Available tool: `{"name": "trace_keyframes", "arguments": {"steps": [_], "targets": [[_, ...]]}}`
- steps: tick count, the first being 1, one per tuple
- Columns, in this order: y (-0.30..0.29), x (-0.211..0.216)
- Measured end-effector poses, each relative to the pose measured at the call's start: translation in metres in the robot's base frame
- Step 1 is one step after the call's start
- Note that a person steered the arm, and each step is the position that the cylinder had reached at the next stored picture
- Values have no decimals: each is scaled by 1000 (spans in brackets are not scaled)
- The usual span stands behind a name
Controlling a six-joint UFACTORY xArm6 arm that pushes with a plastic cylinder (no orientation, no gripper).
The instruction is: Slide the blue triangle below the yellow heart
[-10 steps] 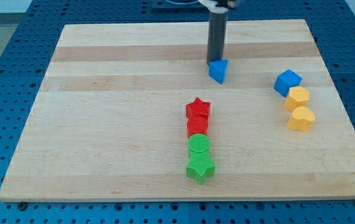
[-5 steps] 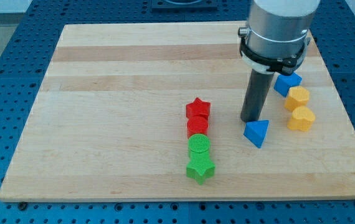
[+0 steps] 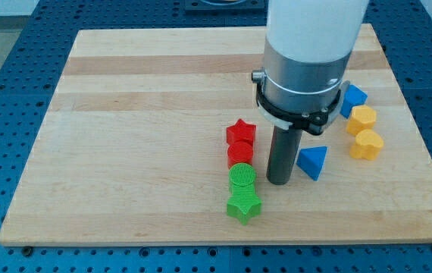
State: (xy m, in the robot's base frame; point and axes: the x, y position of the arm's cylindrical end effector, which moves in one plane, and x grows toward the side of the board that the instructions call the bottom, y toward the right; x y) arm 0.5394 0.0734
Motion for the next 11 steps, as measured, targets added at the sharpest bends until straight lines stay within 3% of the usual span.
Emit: {"name": "trace_keyframes", "arguments": {"steps": [2, 6, 7, 8, 11], "targets": [[69, -4], [37, 3], [37, -5], [37, -42], [61, -39]]}}
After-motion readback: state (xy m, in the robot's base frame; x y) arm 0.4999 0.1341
